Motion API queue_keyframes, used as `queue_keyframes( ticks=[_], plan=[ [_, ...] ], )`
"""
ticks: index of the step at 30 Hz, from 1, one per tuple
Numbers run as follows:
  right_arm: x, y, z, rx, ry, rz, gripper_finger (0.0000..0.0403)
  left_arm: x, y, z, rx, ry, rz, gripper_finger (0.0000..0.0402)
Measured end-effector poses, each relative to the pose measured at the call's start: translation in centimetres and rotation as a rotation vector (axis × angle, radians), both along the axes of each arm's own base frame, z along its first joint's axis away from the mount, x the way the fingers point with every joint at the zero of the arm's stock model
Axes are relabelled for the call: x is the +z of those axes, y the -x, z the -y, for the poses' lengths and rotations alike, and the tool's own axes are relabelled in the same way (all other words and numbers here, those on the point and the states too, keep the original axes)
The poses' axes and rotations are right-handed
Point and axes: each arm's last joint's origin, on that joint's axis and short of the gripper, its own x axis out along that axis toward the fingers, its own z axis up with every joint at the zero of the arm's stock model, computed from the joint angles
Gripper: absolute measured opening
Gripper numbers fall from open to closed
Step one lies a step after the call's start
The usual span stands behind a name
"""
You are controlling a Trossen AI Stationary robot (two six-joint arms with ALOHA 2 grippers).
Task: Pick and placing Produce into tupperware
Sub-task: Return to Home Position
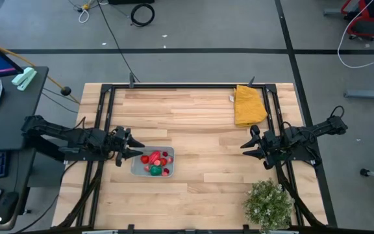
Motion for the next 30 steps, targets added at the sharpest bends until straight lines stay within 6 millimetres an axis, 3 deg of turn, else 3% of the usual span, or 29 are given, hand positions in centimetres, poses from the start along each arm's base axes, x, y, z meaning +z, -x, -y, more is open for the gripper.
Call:
queue_keyframes(
  ticks=[30],
  plan=[
    [0.00, 0.00, 0.00, 0.000, 0.000, 0.000, 0.0130, 0.01, 0.00, 0.00, 0.000, 0.000, 0.000, 0.0190]
  ],
)
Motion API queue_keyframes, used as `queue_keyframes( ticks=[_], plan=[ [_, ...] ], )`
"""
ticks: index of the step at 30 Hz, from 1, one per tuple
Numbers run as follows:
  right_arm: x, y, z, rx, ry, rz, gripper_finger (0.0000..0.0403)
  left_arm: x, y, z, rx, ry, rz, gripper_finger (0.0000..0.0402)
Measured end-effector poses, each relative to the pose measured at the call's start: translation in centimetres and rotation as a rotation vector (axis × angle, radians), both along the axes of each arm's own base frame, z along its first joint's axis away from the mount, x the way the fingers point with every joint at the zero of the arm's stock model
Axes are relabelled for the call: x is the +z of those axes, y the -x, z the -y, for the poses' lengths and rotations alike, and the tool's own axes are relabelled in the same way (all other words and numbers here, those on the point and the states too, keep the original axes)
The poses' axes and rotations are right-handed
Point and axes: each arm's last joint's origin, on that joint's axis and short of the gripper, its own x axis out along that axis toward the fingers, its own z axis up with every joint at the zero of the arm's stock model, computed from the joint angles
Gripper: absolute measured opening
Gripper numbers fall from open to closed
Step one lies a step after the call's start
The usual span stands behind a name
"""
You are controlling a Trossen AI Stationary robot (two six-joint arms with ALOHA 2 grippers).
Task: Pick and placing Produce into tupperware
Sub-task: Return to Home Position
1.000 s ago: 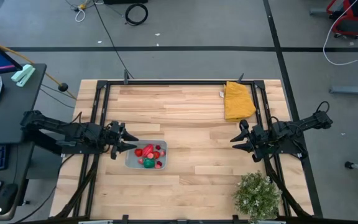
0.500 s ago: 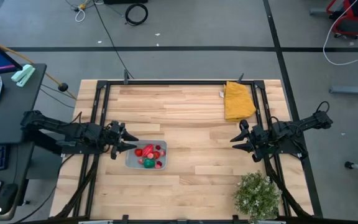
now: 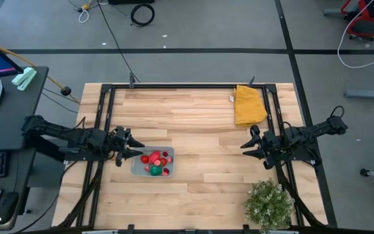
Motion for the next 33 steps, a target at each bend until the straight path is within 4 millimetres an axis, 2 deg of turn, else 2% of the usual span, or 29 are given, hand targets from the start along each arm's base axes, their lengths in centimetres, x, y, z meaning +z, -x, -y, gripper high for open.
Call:
queue_keyframes(
  ticks=[33],
  plan=[
    [0.00, 0.00, 0.00, 0.000, 0.000, 0.000, 0.0130, 0.00, 0.00, 0.00, 0.000, 0.000, 0.000, 0.0189]
  ],
)
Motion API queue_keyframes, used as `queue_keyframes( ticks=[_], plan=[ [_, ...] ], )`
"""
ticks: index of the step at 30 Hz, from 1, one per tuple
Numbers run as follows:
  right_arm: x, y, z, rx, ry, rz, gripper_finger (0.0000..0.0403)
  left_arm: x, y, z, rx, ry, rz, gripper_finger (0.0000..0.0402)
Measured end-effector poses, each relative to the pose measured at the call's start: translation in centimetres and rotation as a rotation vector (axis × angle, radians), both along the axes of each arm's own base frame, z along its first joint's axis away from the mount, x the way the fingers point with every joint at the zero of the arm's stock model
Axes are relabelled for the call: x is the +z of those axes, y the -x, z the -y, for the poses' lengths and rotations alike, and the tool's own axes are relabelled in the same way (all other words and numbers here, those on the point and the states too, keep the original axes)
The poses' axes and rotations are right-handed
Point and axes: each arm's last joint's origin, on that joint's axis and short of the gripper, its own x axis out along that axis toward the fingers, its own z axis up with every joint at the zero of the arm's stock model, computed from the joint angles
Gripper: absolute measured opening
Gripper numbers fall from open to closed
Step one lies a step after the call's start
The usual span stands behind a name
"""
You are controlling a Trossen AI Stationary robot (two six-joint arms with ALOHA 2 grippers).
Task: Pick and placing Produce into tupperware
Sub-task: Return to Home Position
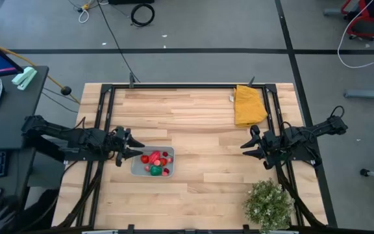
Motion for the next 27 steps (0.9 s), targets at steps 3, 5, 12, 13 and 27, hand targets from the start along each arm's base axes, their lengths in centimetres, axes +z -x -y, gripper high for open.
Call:
queue_keyframes(
  ticks=[3, 5, 12, 13, 27],
  plan=[
    [0.00, 0.00, 0.00, 0.000, 0.000, 0.000, 0.0130, 0.00, 0.00, 0.00, 0.000, 0.000, 0.000, 0.0192],
    [0.00, 0.00, 0.00, 0.000, 0.000, 0.000, 0.0130, 0.00, 0.00, 0.00, 0.000, 0.000, 0.000, 0.0194],
    [0.00, 0.00, 0.00, 0.000, 0.000, 0.000, 0.0130, 0.00, 0.00, 0.00, 0.000, 0.000, 0.000, 0.0188],
    [0.00, 0.00, 0.00, 0.000, 0.000, 0.000, 0.0130, 0.00, 0.00, 0.00, 0.000, 0.000, 0.000, 0.0188],
    [0.00, 0.00, 0.00, 0.000, 0.000, 0.000, 0.0130, 0.00, 0.00, 0.00, 0.000, 0.000, 0.000, 0.0188]
  ],
)
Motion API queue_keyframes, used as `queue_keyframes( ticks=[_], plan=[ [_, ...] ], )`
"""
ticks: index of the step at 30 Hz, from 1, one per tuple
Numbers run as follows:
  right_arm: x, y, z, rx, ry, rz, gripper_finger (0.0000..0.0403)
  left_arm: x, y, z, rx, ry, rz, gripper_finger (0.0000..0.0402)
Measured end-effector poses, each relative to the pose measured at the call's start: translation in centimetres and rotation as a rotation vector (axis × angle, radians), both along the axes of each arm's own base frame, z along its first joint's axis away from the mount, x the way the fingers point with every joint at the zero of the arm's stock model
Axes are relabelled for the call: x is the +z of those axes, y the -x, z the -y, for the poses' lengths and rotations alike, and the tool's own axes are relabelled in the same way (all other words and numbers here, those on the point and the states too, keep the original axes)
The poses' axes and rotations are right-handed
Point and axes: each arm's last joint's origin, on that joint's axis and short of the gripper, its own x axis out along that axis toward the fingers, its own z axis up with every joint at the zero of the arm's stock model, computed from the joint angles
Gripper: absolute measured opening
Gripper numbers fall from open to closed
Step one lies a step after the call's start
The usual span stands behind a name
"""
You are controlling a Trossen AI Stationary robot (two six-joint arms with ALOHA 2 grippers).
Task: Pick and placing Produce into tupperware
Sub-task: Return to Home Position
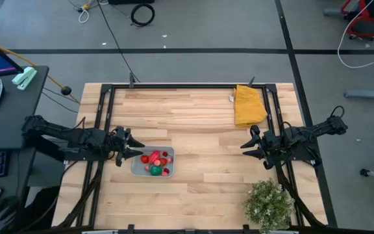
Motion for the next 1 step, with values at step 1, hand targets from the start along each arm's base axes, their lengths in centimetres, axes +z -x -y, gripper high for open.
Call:
queue_keyframes(
  ticks=[1],
  plan=[
    [0.00, 0.00, 0.00, 0.000, 0.000, 0.000, 0.0130, 0.00, 0.00, 0.00, 0.000, 0.000, 0.000, 0.0188]
  ],
)
